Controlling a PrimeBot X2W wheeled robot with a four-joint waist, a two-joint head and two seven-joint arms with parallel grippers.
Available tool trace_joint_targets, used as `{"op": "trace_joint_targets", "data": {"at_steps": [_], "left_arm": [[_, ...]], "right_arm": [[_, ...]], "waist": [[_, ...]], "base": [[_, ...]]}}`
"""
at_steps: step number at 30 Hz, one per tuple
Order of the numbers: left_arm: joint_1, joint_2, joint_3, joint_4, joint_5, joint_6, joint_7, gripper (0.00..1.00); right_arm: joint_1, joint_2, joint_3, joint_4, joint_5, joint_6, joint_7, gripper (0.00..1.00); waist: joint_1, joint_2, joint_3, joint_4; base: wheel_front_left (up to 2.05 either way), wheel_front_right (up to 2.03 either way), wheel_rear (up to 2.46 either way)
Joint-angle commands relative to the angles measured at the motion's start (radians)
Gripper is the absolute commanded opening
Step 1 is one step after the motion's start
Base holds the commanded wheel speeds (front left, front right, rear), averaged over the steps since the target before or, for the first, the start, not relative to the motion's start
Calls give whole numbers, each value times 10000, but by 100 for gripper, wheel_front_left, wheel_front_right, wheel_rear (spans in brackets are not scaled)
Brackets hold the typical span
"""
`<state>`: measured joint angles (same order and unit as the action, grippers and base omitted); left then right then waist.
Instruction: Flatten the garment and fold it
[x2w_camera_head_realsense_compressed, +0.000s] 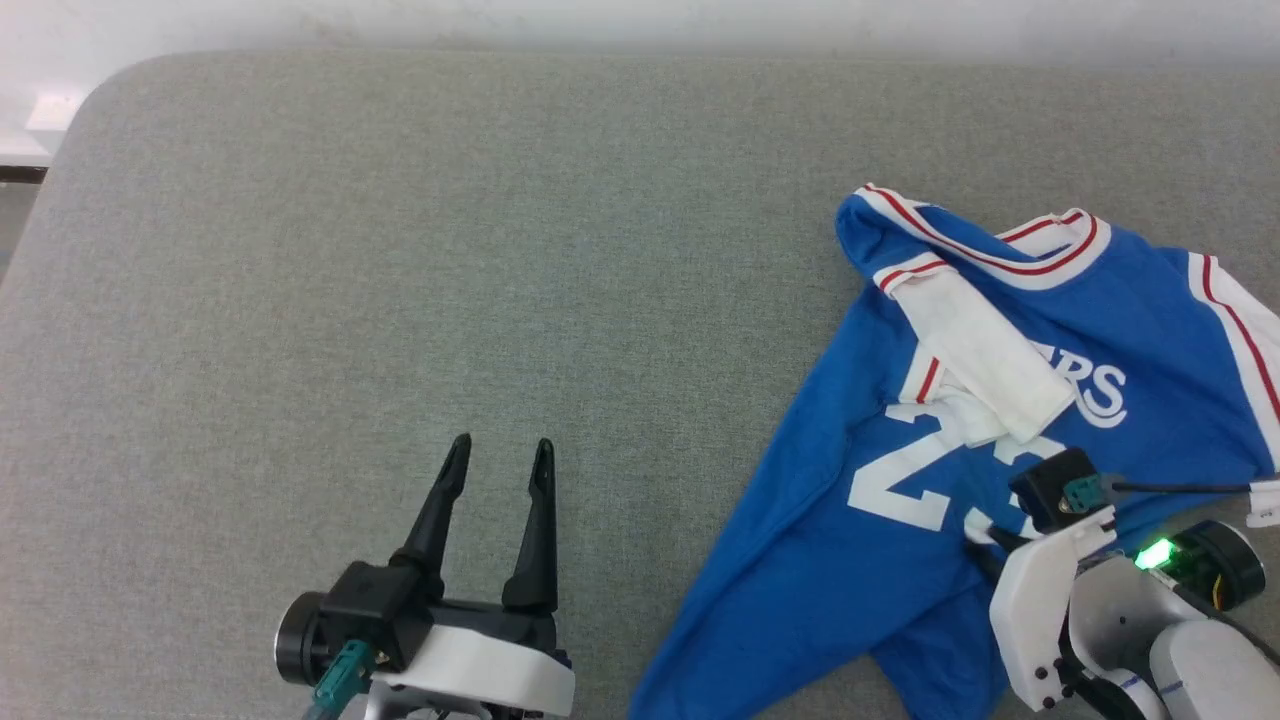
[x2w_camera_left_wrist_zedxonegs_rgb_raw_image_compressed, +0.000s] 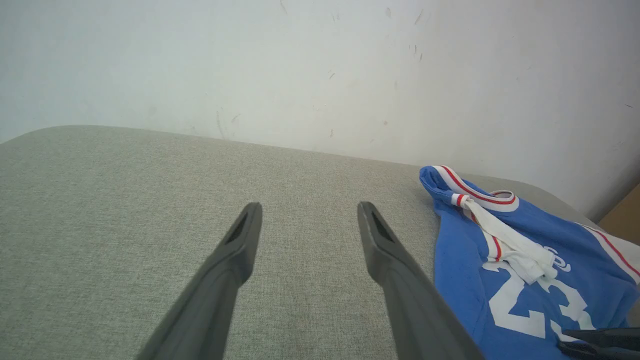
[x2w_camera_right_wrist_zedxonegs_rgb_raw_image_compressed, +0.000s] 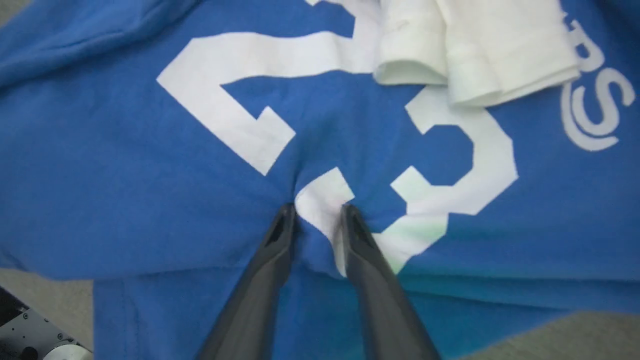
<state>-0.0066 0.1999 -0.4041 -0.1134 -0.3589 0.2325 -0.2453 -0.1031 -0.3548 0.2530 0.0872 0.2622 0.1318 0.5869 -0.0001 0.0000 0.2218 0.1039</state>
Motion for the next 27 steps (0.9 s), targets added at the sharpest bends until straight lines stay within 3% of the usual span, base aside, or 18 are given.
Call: {"op": "trace_joint_targets", "data": {"at_steps": [1,6,10,13,16,17,18,23,27], "left_arm": [[-117,64,-15,-43,10,40,33,100],[-104,81,-22,-78,20,98,33,100],[-120,43,-104,-24,0,77,29,100],[-108,4,-163,45,-40,55,25,100],[-78,-10,-193,134,-89,35,20,100],[-73,-5,-196,160,-99,34,18,100],[-79,-6,-205,180,-112,23,18,100],[-98,81,-204,268,-178,-33,73,100],[-38,178,-169,253,-194,8,134,100]], "right_arm": [[52,-64,97,348,-56,-11,189,0],[-242,-486,-566,76,311,-11,284,0],[246,-1075,-1453,-496,654,-11,962,0],[973,-1469,-2289,-886,450,-11,1521,0],[1549,-1333,-3112,-1156,-178,-11,1419,0],[1656,-1074,-3340,-1196,-320,-11,1302,31],[1698,-755,-3560,-1253,-458,-11,1071,100],[1557,838,-3759,-1651,-371,-11,-179,100],[1334,1948,-4071,-2698,275,-11,-1460,100]], "waist": [[1,0,3,-32],[1,0,49,-220],[1,0,42,-298],[1,0,26,-328],[1,0,-7,-383],[1,0,-21,-417],[1,0,-29,-442],[1,0,-189,-627],[1,0,-329,-758]], "base": [[0,0,0],[0,0,0],[0,0,0],[0,0,0],[0,0,0],[0,0,0],[0,0,0],[0,0,0],[0,0,0]]}}
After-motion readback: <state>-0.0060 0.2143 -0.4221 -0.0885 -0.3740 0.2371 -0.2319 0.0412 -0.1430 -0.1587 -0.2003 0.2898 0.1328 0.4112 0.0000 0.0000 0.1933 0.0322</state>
